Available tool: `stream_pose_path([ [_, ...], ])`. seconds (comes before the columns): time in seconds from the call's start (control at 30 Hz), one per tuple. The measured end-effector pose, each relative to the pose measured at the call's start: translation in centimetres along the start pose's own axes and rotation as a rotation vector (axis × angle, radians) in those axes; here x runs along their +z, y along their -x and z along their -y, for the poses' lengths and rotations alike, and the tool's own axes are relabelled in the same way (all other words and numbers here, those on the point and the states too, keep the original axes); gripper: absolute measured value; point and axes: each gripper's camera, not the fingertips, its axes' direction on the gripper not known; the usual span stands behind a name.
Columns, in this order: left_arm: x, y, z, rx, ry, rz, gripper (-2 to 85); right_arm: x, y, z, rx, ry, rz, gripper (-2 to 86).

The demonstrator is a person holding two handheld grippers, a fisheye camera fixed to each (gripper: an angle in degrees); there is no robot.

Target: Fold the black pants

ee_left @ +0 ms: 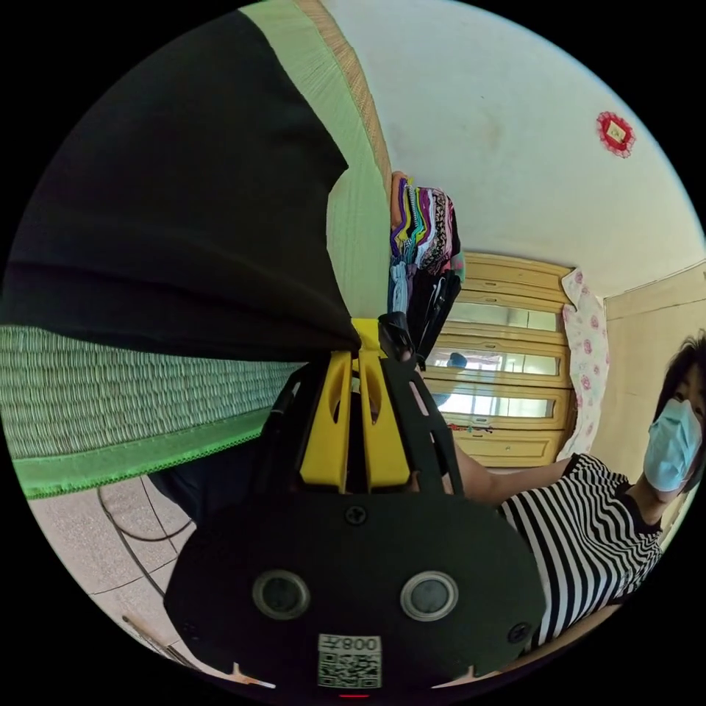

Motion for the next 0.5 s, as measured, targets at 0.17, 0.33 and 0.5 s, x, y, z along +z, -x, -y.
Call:
stream_pose_path([
  [0.17, 0.1, 0.5, -0.7, 0.019, 0.029, 0.011, 1.7, 0.2, -0.9, -0.2, 0.005, 0.008, 0.015, 10.2],
  [0.33, -0.7, 1.6, -2.2, 0.014, 0.018, -0.012, 1.4, 0.0, -1.6, -0.8, 0.028, -0.002, 0.002, 7.7],
  [0.5, -3.6, 3.6, -5.0, -0.034, -0.063, -0.035, 2.0, -0.5, -1.4, -1.3, 0.03, 0.0, 0.004, 6.5],
])
